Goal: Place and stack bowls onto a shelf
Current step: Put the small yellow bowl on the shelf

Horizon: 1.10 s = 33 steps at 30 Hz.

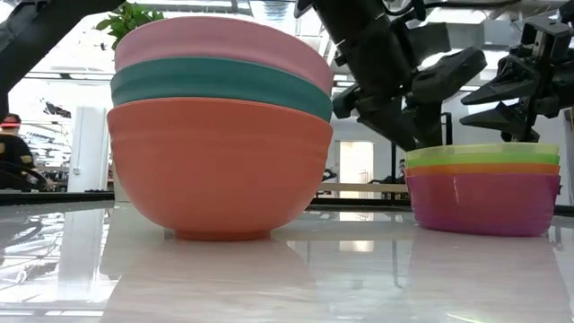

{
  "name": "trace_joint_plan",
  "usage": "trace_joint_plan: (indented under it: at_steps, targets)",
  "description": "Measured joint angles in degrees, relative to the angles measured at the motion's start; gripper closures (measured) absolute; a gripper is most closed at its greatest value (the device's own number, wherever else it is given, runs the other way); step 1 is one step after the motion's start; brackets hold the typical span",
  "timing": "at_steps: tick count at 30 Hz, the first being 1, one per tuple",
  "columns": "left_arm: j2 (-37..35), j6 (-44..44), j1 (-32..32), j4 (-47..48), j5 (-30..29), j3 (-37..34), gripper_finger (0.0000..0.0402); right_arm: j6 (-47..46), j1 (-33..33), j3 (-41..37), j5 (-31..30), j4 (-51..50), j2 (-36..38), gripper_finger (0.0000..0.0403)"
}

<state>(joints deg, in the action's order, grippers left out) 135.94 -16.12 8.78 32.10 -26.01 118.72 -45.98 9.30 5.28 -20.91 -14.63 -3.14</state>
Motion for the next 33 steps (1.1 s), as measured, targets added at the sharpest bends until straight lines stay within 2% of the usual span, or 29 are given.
trace_joint_plan:
  at_steps: [6, 15, 18, 24, 33]
  targets:
    - [0.0, 0.9, 0.02, -0.57, 1.84, 0.0, 0.0285, 0.13, 0.0, 0.0, 0.0, 0.0, 0.0, 0.0228]
    - [0.02, 1.17, -0.02, -0.16, 3.15, 0.0, 0.0288, 1.03, -0.01, 0.0, 0.0, -0.02, -0.01, 0.0228]
    - [0.02, -1.86, -0.02, 1.88, 3.45, 0.0, 0.0288, 1.02, 0.0, 0.0, 0.0, 0.0, 0.0, 0.0228]
    - [0.26, -4.76, -0.02, -0.8, 5.23, -2.93, 0.0288, 1.01, -0.01, 0.0, 0.01, 0.01, -0.01, 0.0228]
    - [-0.16, -2.49, 0.61, -1.69, 0.69, -2.84, 0.0288, 1.01, -0.02, 0.0, 0.02, 0.02, 0.0, 0.0228]
